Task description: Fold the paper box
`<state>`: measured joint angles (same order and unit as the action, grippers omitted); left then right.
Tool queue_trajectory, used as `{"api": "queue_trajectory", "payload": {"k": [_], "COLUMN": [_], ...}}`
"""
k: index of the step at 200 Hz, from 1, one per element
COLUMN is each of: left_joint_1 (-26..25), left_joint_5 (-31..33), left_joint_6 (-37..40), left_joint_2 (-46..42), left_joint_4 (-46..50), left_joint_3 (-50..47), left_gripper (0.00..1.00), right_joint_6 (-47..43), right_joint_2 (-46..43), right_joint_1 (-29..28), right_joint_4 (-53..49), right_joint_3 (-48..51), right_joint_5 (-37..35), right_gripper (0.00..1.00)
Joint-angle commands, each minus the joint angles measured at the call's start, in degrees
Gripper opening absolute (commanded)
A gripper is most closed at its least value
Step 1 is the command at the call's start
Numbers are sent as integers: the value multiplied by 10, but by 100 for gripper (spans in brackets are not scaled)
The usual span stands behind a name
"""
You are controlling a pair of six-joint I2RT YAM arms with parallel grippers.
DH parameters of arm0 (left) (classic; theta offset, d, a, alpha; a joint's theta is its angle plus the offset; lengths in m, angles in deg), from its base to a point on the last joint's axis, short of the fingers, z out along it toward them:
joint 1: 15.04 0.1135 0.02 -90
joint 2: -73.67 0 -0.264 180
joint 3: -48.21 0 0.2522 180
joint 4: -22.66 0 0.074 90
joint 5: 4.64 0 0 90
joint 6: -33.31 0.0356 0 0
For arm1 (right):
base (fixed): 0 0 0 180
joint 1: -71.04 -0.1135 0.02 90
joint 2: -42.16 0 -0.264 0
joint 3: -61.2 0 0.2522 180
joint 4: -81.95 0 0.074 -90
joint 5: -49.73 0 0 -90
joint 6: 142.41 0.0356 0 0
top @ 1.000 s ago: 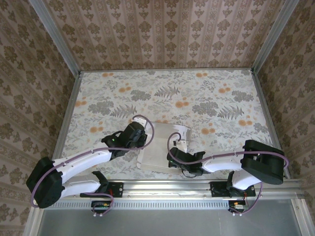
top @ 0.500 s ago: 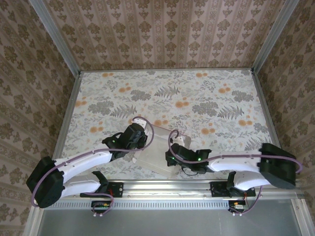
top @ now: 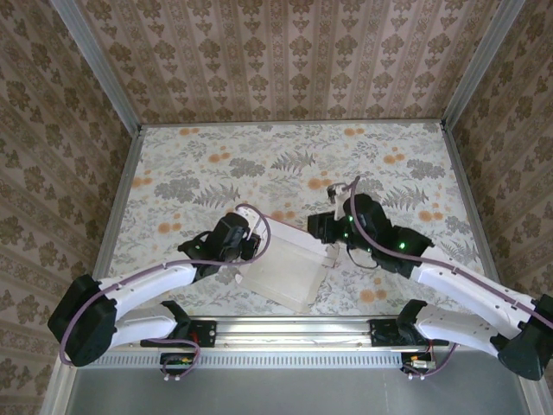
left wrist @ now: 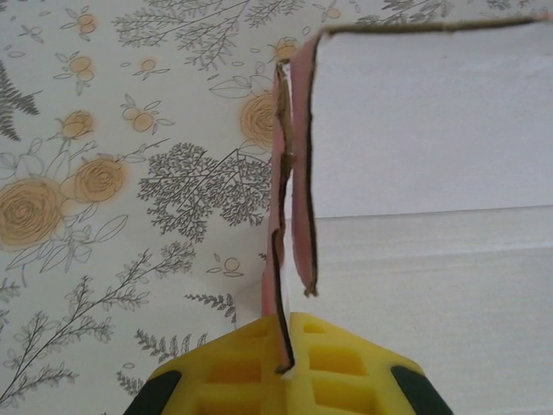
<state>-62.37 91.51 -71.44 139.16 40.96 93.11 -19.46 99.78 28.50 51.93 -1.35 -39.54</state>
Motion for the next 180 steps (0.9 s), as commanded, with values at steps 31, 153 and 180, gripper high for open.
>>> {"api": "queue_trajectory", "payload": {"k": [31, 153, 180], "left_joint_1": [16, 33, 33], "left_joint_5": [-80, -97, -99], "left_joint_6": [52, 67, 63], "left_joint_2": [43, 71, 72], "left_joint_4": [-25, -14, -14], "left_joint_3": [-4, 28, 29], "left_gripper": [1, 2, 2], "right_joint_6": [-70, -28, -21], "right_joint_2": [110, 349, 361], "right_joint_1": [102, 94, 89], "right_joint_4": [41, 201, 224], "right_joint_3": [-56, -116, -114], "right_joint_5": [164, 232, 239], "right_gripper": [31, 36, 38]}}
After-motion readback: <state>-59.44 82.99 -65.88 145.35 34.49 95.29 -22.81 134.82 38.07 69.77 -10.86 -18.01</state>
